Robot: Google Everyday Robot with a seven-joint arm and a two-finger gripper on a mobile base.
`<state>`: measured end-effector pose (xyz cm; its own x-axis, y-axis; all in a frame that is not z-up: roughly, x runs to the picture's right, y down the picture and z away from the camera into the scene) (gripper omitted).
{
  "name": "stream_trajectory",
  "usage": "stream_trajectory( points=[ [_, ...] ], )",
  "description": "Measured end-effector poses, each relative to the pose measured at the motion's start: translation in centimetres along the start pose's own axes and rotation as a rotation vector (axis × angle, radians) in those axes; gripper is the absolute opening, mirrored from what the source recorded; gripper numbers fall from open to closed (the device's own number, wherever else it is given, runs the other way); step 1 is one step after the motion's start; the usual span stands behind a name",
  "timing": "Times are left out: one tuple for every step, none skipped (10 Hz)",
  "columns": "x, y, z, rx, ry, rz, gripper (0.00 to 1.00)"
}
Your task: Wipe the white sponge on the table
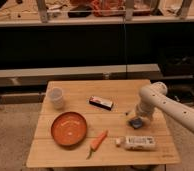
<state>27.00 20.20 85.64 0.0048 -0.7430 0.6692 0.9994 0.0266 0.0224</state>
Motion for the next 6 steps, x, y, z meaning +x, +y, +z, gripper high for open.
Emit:
stream_trajectory(
  points=[
    [-0.02,-0.04,-0.06,-0.001,-0.001,0.0,0.8],
    [-0.08,-0.03,-0.08,-0.001,-0.002,0.0,0.8],
    [-0.1,-0.02,-0.11,-0.001,-0.003,0.0,0.8],
    [-0.13,0.0,-0.16,-0.002,-0.003,0.0,0.8],
    [-0.17,-0.02,-0.16,-0.002,-0.005,0.001,0.8],
    [-0.2,-0.02,-0.17,-0.002,-0.006,0.001,0.8]
  ],
)
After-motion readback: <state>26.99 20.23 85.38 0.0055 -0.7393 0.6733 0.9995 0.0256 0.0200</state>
